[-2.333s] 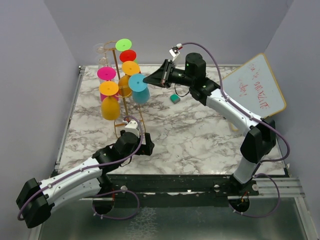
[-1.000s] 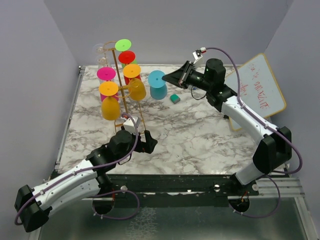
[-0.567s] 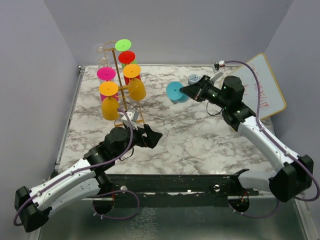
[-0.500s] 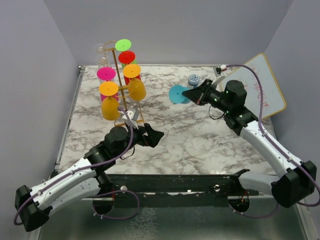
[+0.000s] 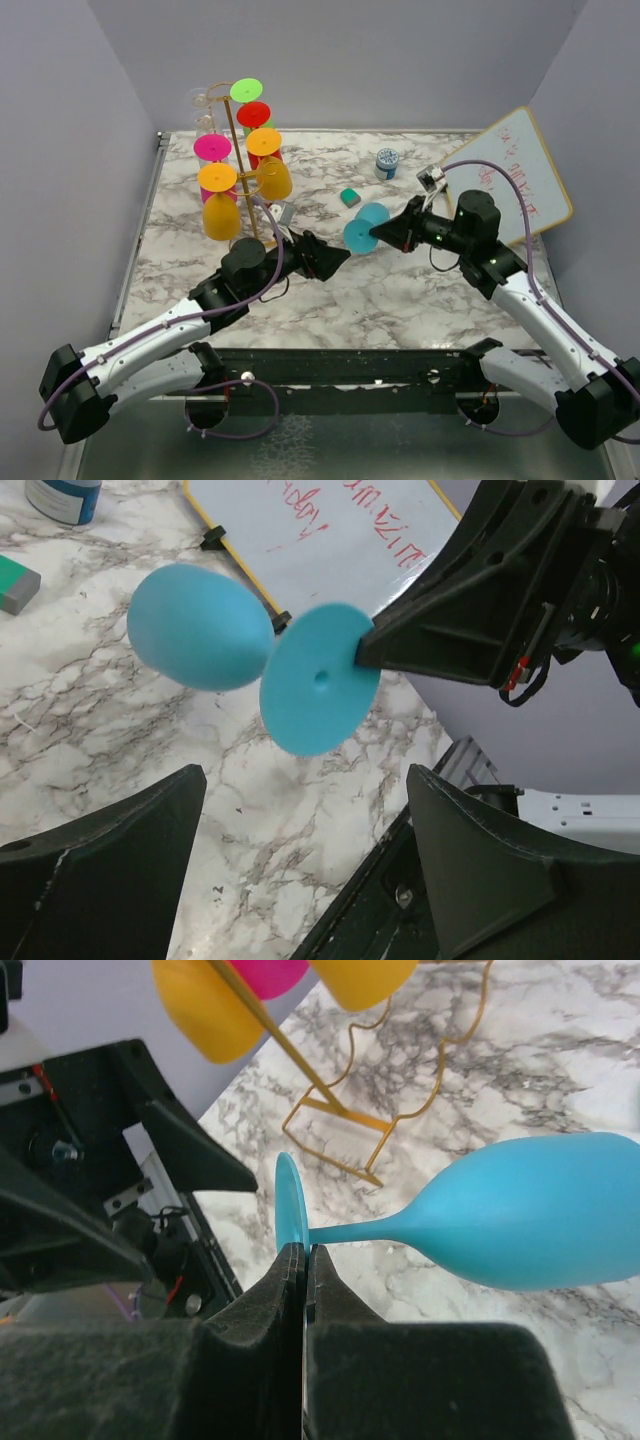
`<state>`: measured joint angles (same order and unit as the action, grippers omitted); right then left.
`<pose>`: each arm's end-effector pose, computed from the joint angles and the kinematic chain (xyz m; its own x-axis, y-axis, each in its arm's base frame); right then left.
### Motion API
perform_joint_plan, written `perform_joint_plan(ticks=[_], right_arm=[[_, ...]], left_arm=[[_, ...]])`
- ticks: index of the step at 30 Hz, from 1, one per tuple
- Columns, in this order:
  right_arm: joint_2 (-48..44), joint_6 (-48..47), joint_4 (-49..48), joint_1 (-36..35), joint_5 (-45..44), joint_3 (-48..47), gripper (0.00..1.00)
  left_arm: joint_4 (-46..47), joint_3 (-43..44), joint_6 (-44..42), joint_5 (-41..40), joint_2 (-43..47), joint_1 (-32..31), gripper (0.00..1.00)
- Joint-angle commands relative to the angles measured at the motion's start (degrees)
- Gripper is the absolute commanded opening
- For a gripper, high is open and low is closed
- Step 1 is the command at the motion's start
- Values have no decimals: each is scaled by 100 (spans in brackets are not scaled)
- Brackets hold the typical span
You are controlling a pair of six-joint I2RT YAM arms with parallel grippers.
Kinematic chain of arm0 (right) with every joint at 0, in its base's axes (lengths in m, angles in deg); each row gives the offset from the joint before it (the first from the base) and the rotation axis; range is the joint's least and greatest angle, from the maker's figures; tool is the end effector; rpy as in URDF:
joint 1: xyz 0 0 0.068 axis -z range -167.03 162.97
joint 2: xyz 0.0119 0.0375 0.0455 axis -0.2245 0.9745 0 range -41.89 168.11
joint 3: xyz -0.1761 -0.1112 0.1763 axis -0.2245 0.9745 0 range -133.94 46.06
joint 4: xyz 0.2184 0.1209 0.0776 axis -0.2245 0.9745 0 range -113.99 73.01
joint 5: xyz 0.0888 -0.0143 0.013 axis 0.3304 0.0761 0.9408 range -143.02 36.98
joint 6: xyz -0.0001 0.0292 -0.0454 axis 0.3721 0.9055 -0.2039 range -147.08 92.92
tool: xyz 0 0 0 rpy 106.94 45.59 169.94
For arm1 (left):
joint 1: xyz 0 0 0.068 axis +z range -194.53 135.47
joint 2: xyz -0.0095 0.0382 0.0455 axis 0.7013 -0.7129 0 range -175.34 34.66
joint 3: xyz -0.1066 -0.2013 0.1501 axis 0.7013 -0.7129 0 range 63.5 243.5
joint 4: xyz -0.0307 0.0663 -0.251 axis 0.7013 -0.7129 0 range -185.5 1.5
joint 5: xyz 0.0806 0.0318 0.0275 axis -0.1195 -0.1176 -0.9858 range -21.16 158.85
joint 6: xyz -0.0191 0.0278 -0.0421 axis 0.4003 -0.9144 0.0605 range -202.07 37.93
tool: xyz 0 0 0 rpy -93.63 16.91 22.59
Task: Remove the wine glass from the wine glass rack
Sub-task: Place the wine glass at the center of the board.
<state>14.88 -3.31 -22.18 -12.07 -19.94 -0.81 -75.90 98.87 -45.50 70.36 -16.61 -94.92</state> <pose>0.1989 0.1144 0.3302 -0.5064 0.1361 -0.8515 -0.6937 0.5222 0.4960 0.1372 -0.1672 0.3037 -0.4983 -0.3321 -0.8009 0.6102 0.5219 -0.5961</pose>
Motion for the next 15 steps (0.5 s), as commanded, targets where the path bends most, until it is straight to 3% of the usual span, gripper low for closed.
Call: perform_joint_plan(ticks=[1, 6, 15], right_arm=[[-63, 159, -473, -10, 1046, 299, 0], [58, 694, -1247, -10, 1652, 633, 0], [-23, 725, -1428, -10, 1444, 825, 0]], left_arm=[[268, 168, -199, 64, -70, -23, 82], [373, 285, -283, 304, -385, -16, 70], [394, 178, -308, 822, -336, 61, 49]])
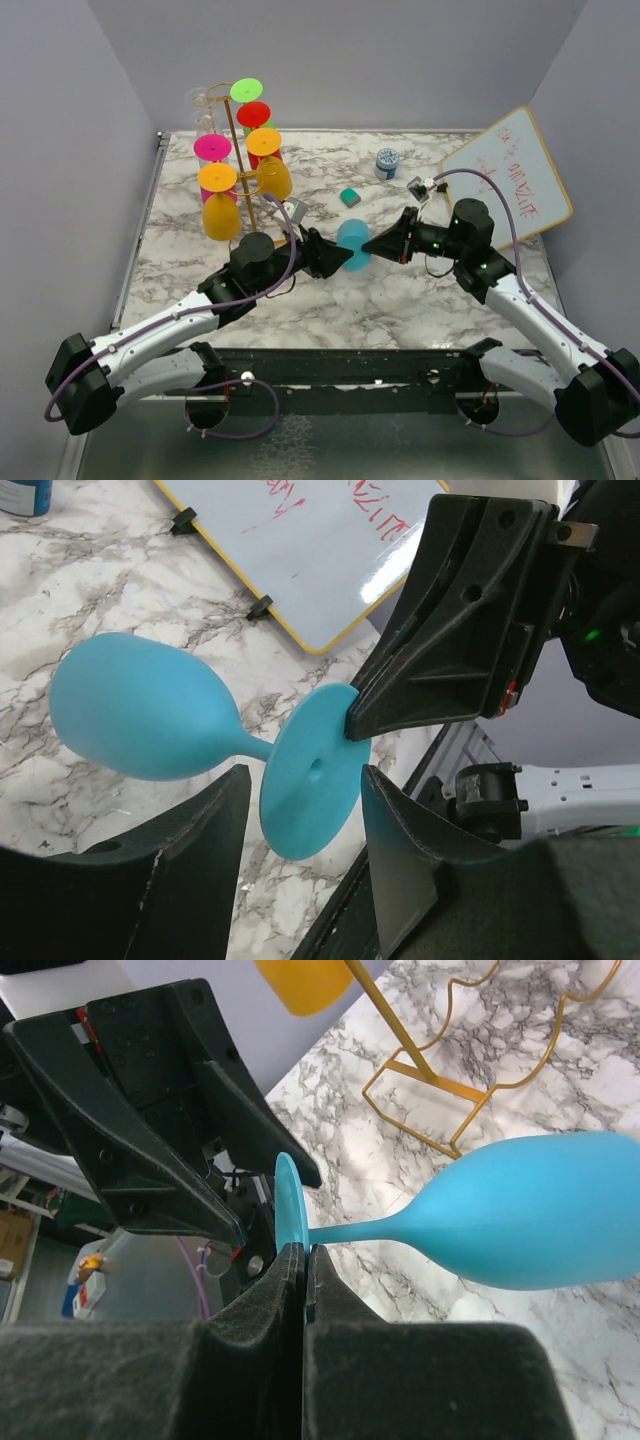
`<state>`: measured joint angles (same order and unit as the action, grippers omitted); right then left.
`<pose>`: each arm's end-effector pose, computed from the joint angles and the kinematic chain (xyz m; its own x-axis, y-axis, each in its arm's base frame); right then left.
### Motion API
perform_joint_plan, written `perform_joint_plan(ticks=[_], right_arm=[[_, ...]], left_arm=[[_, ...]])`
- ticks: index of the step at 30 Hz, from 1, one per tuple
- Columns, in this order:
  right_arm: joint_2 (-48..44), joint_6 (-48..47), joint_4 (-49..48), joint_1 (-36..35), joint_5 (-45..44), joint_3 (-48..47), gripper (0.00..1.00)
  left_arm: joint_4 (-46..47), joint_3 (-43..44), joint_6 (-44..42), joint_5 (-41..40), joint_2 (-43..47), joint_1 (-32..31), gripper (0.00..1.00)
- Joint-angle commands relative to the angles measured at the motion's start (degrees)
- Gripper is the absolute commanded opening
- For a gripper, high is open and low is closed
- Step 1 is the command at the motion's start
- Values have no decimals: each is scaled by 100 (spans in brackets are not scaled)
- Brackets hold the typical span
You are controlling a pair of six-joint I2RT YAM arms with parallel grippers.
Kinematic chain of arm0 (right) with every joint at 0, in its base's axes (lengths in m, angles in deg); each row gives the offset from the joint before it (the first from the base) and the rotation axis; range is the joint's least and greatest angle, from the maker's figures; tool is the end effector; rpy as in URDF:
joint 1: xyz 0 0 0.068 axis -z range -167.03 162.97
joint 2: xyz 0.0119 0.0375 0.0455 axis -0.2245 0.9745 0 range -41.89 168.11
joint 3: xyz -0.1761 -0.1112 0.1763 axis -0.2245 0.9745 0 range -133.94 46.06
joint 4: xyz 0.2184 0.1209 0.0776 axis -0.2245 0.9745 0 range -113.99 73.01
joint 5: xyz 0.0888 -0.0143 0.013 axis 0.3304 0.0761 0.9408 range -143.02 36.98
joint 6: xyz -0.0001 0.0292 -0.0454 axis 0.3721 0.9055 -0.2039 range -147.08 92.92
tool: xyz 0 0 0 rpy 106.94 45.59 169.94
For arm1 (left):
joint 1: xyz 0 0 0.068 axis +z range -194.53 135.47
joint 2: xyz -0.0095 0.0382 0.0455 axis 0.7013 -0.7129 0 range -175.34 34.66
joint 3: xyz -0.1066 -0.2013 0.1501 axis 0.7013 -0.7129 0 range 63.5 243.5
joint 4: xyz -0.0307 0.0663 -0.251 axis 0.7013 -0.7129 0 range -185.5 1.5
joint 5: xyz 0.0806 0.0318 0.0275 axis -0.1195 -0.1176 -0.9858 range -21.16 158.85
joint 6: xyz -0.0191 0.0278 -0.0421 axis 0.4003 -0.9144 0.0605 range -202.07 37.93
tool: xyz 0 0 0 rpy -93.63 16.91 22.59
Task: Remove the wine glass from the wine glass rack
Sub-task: Place the wine glass at the center of the board.
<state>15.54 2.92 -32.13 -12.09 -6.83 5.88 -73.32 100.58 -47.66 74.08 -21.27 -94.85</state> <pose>0.1948 0.1194 0.3050 -0.5935 0.1045 -0.7980 -0.7413 0.3151 0.5926 0.1461 -0.1810 0.3028 -0.4996 -0.2792 -0.8200 0.6572 0.4945 -0.5688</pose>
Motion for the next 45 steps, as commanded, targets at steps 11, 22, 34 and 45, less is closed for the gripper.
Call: perform_joint_plan(ticks=[11, 22, 34, 45], right_arm=[[85, 432, -1173, -8, 653, 265, 1], [93, 564, -1550, -8, 857, 389, 0], [328, 301, -1194, -8, 934, 83, 29], [206, -620, 207, 62, 316, -574, 79]], left_arm=[[-47, -74, -172, 871, 370, 237, 25], [74, -7, -320, 1252, 100, 275, 5], [-2, 32, -1004, 1692, 194, 303, 0], [161, -492, -1927, 2623, 802, 303, 0]])
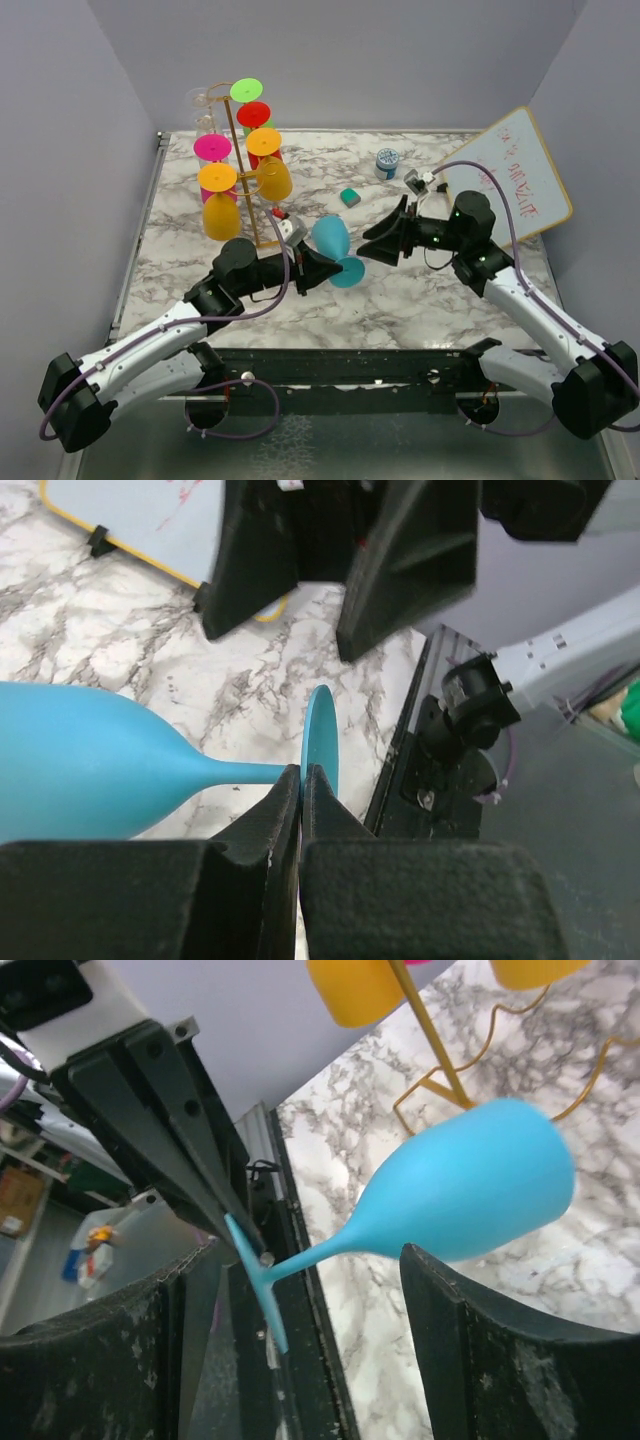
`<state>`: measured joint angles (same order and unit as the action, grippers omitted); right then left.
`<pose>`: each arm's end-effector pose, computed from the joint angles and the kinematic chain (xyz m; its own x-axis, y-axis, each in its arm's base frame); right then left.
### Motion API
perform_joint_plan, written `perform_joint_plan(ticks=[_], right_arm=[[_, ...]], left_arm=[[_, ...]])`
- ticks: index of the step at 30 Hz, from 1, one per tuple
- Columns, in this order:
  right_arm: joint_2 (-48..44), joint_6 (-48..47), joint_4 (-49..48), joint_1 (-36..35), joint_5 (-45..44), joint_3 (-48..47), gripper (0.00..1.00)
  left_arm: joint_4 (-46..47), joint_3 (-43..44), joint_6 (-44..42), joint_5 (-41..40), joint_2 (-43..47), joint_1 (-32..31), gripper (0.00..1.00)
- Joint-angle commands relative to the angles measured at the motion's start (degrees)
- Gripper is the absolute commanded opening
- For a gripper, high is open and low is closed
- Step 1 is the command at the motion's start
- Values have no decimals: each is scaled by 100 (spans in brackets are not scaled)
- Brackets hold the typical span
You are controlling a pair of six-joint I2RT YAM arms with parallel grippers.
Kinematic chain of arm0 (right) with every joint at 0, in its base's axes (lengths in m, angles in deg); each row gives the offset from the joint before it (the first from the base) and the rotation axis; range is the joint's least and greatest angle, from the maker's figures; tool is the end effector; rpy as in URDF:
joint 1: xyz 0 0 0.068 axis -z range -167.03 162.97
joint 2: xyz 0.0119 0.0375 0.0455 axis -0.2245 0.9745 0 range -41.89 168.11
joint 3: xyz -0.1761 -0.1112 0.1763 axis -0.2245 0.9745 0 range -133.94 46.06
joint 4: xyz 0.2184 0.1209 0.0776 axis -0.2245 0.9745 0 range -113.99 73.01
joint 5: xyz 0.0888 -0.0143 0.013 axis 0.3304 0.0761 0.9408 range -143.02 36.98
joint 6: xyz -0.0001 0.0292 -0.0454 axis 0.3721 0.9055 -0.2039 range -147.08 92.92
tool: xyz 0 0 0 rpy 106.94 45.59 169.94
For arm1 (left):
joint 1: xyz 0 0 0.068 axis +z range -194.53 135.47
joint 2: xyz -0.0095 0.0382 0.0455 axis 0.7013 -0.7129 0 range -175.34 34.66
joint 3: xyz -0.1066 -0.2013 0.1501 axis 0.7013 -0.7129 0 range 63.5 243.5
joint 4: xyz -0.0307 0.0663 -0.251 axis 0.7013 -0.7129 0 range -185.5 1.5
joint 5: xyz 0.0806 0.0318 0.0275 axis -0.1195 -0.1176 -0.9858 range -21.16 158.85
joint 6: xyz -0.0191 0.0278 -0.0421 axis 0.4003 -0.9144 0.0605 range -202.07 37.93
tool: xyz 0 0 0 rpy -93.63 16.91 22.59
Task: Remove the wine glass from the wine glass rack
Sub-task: Place the wine glass at the center of the board.
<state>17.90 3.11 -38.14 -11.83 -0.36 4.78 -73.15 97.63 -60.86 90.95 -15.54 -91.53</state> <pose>0.2004 0.1238 0.3134 -0.5494 0.0820 -0.8315 -0.8073 0.2044 0.5536 0.1335 -0.1627 0.3048 -0.3459 -0.1207 -0.9305 0.8679 0.3358 -0.3661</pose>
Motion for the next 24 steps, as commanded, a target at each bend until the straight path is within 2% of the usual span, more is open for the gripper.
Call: perform_joint_plan(ticks=[1, 4, 8, 14, 19, 24], right_arm=[[57, -797, 920, 55, -215, -596, 81], [390, -1012, 832, 121, 285, -738, 84], [885, -1025, 823, 290, 779, -934, 85], [1453, -1158, 1055, 774, 2266, -1213, 85], [1426, -1146, 1043, 854, 2630, -1235, 86], [1581, -1122, 1276, 854, 2755, -1235, 84]], left_arm=[[150, -230, -780, 1246, 264, -28, 0], [152, -250, -1097, 2168, 238, -36, 0], [137, -348, -1625, 2844, 220, -33, 0], [-138, -603, -2638, 2727, 628, -28, 0], [-700, -475, -3284, 2979, 624, -31, 0], [-529, -648, -3468, 3412, 673, -29, 0]])
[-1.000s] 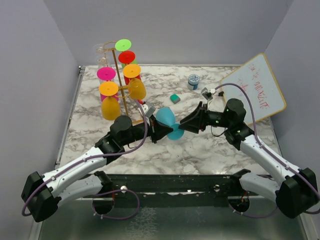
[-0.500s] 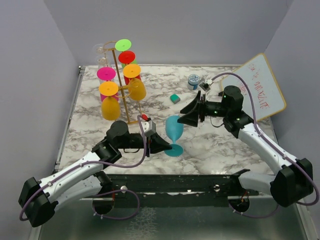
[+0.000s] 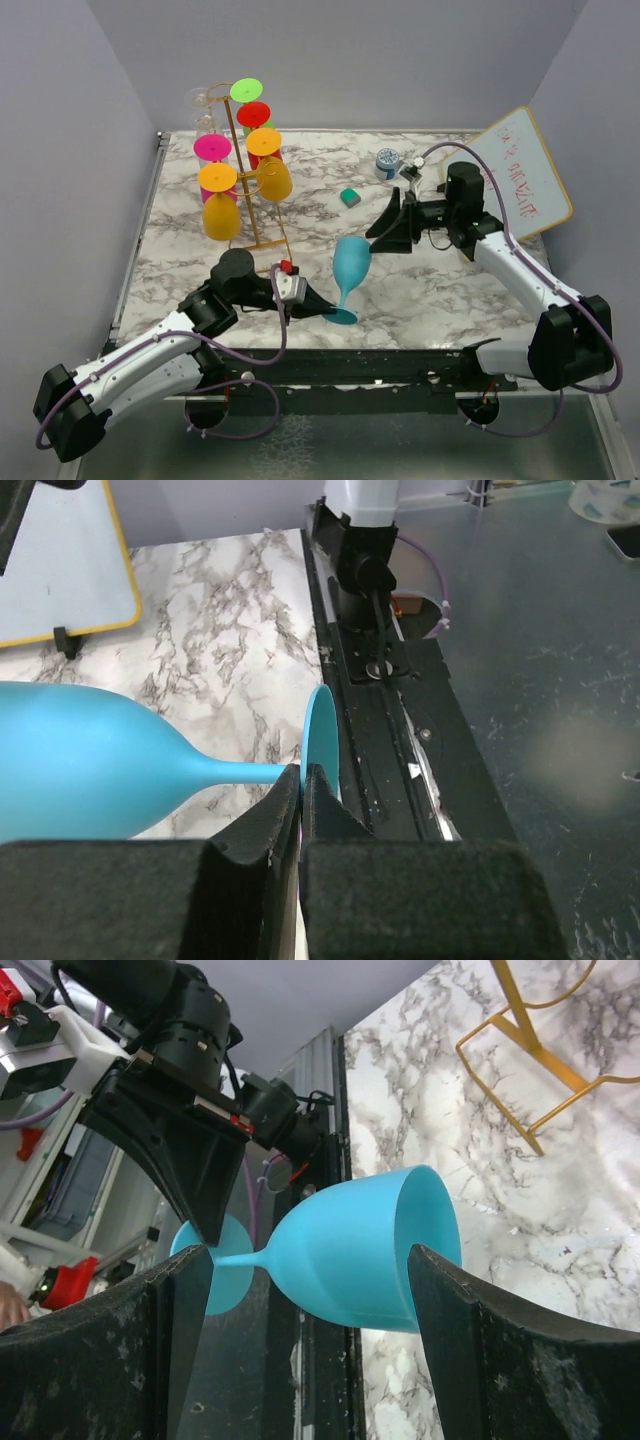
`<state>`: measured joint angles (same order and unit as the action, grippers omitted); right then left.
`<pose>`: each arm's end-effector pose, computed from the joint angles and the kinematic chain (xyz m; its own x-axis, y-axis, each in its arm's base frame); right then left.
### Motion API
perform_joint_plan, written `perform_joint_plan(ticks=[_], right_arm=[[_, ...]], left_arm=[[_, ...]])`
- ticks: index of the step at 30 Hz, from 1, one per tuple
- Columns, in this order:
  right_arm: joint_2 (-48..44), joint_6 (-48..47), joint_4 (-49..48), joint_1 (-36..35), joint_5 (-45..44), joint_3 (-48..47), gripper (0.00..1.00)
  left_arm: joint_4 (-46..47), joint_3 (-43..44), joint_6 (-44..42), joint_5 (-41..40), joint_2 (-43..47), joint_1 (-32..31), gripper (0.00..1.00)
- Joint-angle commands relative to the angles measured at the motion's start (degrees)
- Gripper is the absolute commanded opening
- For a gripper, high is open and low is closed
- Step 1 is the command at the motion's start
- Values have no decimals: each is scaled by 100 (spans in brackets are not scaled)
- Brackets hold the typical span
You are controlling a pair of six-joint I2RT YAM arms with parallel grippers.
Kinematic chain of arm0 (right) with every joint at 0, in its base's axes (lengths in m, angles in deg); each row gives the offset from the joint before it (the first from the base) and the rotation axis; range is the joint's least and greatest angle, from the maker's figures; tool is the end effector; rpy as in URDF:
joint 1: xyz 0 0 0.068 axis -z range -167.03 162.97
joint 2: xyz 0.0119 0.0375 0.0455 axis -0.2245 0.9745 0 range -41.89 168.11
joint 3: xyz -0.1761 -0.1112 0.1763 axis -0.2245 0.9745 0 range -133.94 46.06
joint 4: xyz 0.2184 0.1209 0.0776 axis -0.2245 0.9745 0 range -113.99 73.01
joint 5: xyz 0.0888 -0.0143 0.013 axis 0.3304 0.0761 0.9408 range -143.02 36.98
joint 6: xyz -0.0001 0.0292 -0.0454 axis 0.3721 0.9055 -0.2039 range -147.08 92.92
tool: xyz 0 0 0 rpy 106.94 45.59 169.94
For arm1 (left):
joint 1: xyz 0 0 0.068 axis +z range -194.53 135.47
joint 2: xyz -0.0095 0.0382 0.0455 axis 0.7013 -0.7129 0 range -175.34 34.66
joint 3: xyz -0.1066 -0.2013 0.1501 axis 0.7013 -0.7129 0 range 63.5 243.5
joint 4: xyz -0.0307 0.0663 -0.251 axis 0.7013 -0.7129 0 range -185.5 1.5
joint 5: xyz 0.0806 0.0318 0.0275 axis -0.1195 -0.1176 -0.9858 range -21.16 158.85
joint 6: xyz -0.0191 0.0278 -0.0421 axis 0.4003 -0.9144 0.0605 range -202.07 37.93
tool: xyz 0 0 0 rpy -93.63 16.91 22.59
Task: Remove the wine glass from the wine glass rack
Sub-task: Place the wine glass at the center of the board.
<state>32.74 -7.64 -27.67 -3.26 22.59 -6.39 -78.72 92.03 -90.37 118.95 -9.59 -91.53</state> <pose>0.2573 0.1109 0.3048 -0.6039 -0.0897 -0.7920 -0.7958 0.0123 0.6054 0.1024 -0.1497 0.2790 0.0731 0.0572 -0.9957 0.9893 -0.1303 0.0651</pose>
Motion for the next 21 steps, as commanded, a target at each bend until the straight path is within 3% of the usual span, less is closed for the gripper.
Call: perform_joint_plan(ticks=[1, 9, 11, 14, 17, 19, 21], right_arm=[[101, -16, 229, -3, 408, -75, 84], [392, -53, 752, -3, 331, -55, 83], [390, 421, 156, -11, 615, 166, 78], [175, 1477, -907, -12, 709, 495, 76], [-69, 3553, -3551, -38, 768, 950, 73], [-132, 3845, -3588, -38, 808, 917, 70], [-188, 3345, -2728, -38, 781, 752, 65]], left_arm=[[47, -102, -539, 717, 83, -33, 0], [-217, -38, -899, 832, 135, -32, 0], [-472, 76, -1052, 828, 122, -33, 0], [-127, -111, -980, 893, 71, -28, 0], [-97, -71, -1048, 982, -65, -28, 0], [-199, 9, -1136, 879, -90, -29, 0], [-317, 64, -1294, 810, -99, -30, 0]])
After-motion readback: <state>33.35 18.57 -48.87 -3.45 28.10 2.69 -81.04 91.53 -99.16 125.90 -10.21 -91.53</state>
